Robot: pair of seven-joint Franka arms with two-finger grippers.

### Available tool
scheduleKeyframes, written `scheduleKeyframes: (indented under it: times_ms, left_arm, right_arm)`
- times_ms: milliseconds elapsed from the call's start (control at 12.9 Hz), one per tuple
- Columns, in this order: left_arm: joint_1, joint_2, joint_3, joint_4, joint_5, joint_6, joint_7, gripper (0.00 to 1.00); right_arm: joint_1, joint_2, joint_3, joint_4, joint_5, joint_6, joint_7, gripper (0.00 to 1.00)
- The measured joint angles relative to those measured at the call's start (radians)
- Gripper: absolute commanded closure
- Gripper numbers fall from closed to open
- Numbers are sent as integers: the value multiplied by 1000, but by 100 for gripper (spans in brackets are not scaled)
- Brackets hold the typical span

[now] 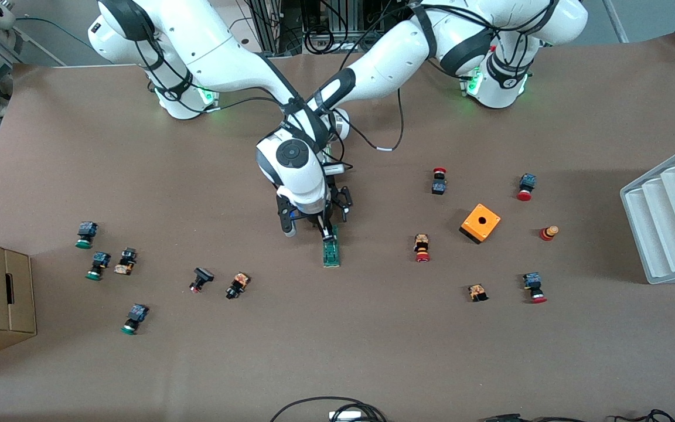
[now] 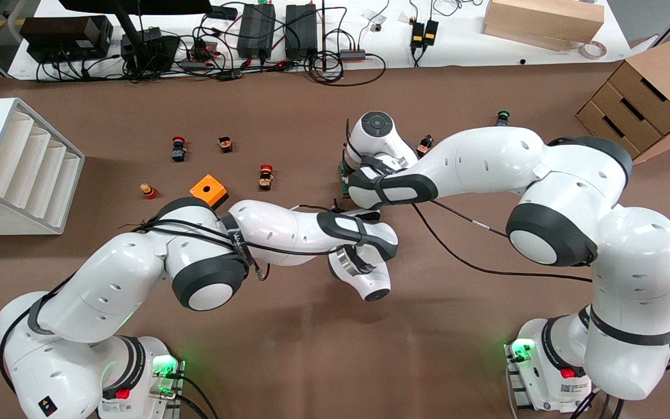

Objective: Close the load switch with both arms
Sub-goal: 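Lower the right gripper onto the white lever of the switch, then push the white lever over with the right gripper while the left steadies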

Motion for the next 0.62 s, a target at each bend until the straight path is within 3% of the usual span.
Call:
scheduleKeyframes:
  times_ms: [621]
  left_arm:
    - [0, 0, 0, 0, 0, 0, 0, 0]
  right_arm:
    - [1, -13, -2, 0, -2, -12, -3, 78]
